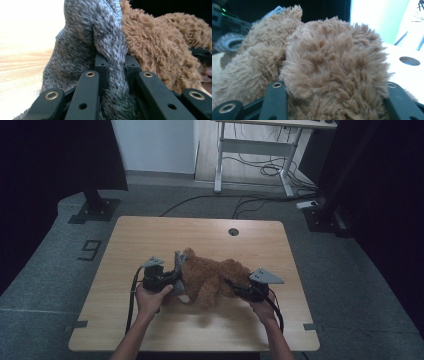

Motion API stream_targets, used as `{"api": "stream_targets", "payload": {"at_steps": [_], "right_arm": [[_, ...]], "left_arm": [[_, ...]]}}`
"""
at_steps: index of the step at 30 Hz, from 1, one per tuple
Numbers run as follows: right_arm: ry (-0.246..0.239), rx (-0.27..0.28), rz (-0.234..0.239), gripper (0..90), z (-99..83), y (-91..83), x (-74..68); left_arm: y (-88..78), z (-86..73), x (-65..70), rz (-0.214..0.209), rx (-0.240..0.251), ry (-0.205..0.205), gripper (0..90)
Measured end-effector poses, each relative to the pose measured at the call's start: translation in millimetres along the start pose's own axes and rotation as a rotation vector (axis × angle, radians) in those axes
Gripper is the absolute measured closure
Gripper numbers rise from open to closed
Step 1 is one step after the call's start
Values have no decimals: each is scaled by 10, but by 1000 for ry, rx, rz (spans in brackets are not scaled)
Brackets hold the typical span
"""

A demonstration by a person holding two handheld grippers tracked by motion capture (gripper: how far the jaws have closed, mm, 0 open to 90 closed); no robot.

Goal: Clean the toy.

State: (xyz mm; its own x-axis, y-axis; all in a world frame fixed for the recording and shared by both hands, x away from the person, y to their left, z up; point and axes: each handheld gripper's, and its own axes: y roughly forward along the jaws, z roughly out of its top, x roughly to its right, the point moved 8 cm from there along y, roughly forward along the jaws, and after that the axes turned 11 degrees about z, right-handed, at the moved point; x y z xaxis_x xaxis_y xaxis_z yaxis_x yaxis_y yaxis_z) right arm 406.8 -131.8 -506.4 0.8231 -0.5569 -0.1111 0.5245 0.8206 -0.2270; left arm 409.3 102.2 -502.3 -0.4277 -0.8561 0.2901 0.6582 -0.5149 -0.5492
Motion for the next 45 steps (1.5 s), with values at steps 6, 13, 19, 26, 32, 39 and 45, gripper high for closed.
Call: {"api": "stream_targets", "payload": {"at_steps": [6,13,19,26,32,39,45], "right_arm": [[-2,-58,8,441,-227,0,139],[16,-77,15,432,-378,-116,157],[34,-64,7,430,-421,-146,150],[34,-54,12,429,-440,-153,128],[34,-69,10,428,-456,-146,95],[67,-48,15,428,-505,-156,140],[63,-45,15,428,-512,-155,129]], "left_arm": [[21,-106,-11,-2,-18,14,764],[-263,125,356,22,82,155,761],[-114,301,899,12,84,300,760],[372,221,1575,-48,39,427,761],[767,-9,1712,-1,-32,501,763],[646,-51,1360,33,-33,429,771],[352,-33,1058,77,29,399,773]]}}
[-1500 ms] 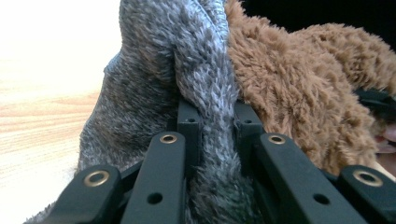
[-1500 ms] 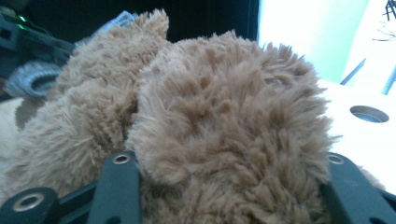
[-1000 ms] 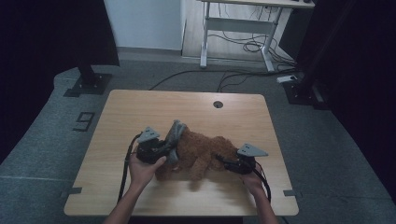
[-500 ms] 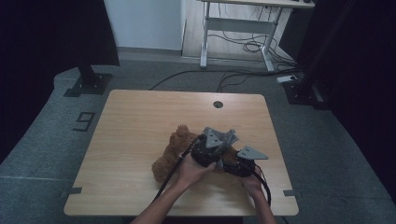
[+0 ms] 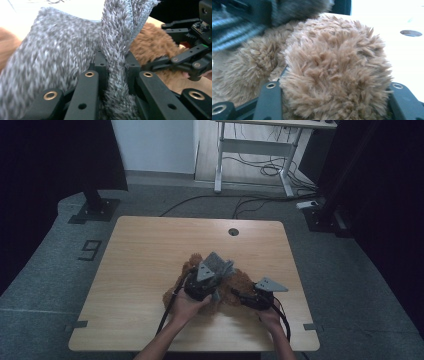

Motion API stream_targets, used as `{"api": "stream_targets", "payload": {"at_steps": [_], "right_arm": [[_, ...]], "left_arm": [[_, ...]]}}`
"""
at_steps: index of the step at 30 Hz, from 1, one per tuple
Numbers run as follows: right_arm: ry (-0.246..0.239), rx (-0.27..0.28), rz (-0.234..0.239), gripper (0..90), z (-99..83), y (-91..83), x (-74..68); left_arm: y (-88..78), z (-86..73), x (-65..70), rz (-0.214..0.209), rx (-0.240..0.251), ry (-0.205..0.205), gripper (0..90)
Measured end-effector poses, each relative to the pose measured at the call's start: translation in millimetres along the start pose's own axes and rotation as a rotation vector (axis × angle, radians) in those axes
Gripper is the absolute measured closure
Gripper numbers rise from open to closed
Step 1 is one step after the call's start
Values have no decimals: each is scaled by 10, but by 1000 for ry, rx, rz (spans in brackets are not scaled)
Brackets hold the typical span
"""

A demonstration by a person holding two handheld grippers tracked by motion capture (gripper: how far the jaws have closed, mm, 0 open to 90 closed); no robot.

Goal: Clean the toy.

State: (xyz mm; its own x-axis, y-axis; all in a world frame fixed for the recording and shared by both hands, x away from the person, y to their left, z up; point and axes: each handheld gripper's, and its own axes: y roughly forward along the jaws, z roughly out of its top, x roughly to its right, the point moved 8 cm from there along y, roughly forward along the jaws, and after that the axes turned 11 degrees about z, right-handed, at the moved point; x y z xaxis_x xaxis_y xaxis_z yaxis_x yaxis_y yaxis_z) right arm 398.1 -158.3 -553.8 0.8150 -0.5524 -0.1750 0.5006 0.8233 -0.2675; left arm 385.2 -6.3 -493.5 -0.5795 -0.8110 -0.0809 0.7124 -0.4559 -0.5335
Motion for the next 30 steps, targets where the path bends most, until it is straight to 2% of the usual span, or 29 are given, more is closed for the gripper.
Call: {"api": "stream_targets", "payload": {"at_steps": [4,9,11,15,19,22,25,30], "right_arm": [[7,7,0,428,-10,-6,4],[5,5,0,428,-9,-4,-1],[6,7,2,428,-10,-5,5],[14,15,-2,428,-30,-22,12],[21,14,-2,428,-30,-24,23],[27,16,-2,428,-34,-27,32],[31,16,-5,428,-39,-34,34],[41,18,-1,428,-42,-36,51]], "left_arm": [[-118,-69,-196,-3,13,-64,773],[-242,-159,-328,26,28,-72,774],[-308,-221,-414,38,34,-87,775],[-383,-366,-618,35,19,-148,780],[-437,-496,-797,49,8,-177,784],[-482,-632,-910,41,-1,-219,787],[-530,-763,-1019,55,-13,-237,789],[-618,-851,-1160,64,-4,-256,789]]}}
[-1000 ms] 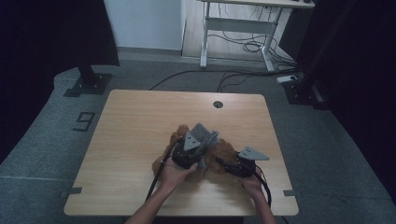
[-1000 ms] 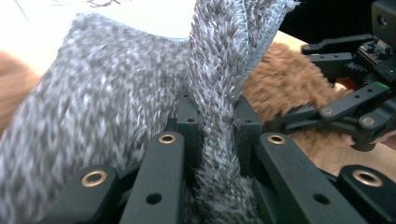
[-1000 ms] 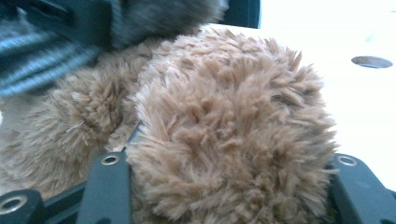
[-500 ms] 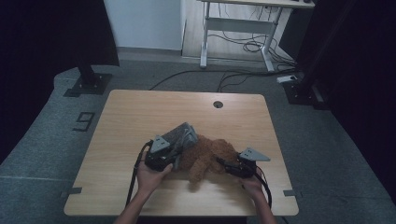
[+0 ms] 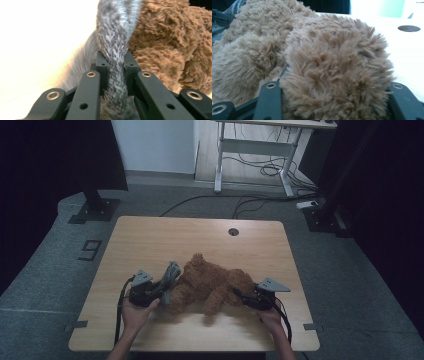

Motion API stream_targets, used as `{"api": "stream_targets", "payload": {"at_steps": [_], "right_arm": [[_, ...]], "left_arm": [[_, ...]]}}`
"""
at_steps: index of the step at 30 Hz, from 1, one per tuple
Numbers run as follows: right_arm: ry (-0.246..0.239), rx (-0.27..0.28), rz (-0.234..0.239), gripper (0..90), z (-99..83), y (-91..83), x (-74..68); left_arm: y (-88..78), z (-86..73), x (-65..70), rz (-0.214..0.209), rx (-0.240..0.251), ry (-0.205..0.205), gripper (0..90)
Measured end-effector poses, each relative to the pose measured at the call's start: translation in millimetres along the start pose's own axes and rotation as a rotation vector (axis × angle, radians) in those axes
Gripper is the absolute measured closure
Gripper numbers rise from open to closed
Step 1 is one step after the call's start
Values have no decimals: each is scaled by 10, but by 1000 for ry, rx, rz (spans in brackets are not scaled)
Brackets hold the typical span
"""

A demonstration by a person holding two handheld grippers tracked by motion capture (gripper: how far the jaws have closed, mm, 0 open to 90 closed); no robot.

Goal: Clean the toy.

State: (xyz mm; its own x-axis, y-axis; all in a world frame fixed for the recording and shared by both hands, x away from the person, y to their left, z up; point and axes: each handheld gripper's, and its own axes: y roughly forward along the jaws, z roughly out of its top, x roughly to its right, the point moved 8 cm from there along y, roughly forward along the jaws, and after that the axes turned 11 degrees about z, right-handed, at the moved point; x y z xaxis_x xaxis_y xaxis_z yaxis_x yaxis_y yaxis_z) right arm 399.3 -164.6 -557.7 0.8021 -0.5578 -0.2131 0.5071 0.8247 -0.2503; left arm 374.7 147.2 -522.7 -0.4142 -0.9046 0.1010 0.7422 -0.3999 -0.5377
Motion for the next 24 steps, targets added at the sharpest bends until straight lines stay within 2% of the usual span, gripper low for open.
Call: {"api": "stream_targets", "payload": {"at_steps": [2,5,7,11,15,16,17,18,20,24], "right_arm": [[3,1,2,428,0,2,5],[4,1,2,428,0,3,6],[4,2,2,428,0,3,6],[5,1,3,428,0,3,8],[10,3,5,428,0,4,12],[10,3,5,429,0,4,13],[10,3,5,429,-1,4,13],[11,3,5,429,-1,4,13],[13,5,4,429,-2,4,10],[11,5,3,429,-3,2,8]], "left_arm": [[-54,39,9,-23,23,-19,790],[-131,157,101,-32,59,1,790],[-167,284,208,-49,87,20,790],[-152,499,447,-75,110,57,790],[-29,744,898,-126,127,125,789],[43,802,1051,-137,123,154,789],[77,823,1112,-140,120,167,789],[169,864,1260,-150,106,193,789],[346,909,1513,-167,81,227,790],[606,877,1868,-179,42,304,789]]}}
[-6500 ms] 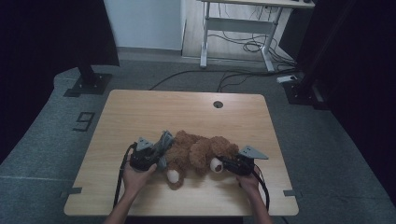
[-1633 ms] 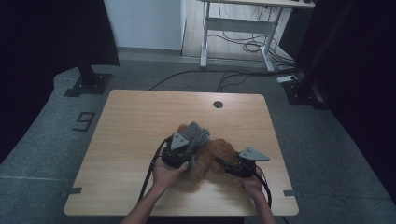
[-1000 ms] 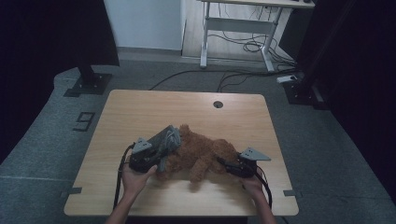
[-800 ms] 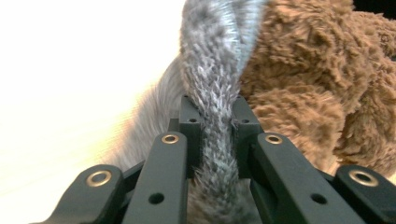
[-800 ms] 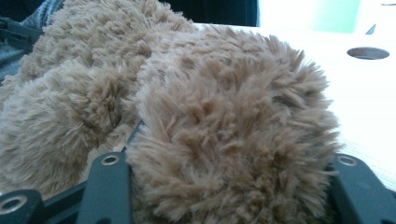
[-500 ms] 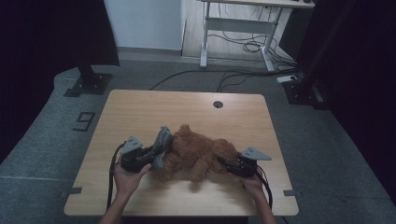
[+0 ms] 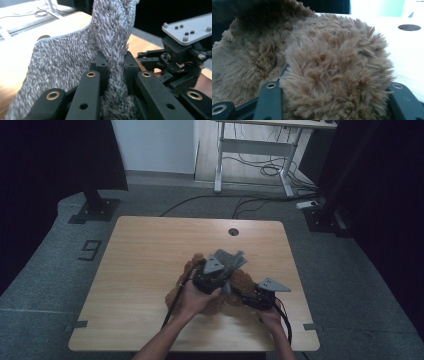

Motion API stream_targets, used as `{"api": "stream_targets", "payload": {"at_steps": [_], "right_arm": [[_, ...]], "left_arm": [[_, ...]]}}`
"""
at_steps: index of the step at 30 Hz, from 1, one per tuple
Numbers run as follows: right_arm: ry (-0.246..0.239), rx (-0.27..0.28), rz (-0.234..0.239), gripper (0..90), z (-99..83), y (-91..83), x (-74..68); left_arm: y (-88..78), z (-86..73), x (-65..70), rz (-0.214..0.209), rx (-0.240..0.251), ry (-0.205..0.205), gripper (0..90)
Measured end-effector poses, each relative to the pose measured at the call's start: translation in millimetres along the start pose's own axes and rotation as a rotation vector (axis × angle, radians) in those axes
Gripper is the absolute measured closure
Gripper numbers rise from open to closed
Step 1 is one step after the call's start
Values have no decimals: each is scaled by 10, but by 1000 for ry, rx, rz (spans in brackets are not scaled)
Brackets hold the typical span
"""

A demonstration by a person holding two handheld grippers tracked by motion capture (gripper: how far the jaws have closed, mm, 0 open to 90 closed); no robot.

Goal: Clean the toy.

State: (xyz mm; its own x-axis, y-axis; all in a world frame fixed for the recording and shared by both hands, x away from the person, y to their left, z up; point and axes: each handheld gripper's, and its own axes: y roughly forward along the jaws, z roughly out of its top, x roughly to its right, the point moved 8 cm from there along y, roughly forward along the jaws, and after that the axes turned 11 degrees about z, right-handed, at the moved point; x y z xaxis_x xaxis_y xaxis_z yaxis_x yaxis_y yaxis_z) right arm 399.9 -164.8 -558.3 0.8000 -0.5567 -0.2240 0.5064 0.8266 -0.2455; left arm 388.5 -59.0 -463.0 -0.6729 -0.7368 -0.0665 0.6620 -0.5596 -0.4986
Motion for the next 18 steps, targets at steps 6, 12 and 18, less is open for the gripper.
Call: {"api": "stream_targets", "payload": {"at_steps": [6,12,18], "right_arm": [[7,-1,-4,429,-8,-6,-5],[6,-5,-4,429,-23,-4,4],[-1,-3,-3,429,-20,5,-10]], "left_arm": [[367,-204,269,-23,-91,61,788],[271,-319,45,31,-97,29,788],[76,-372,-235,63,-95,0,788]]}}
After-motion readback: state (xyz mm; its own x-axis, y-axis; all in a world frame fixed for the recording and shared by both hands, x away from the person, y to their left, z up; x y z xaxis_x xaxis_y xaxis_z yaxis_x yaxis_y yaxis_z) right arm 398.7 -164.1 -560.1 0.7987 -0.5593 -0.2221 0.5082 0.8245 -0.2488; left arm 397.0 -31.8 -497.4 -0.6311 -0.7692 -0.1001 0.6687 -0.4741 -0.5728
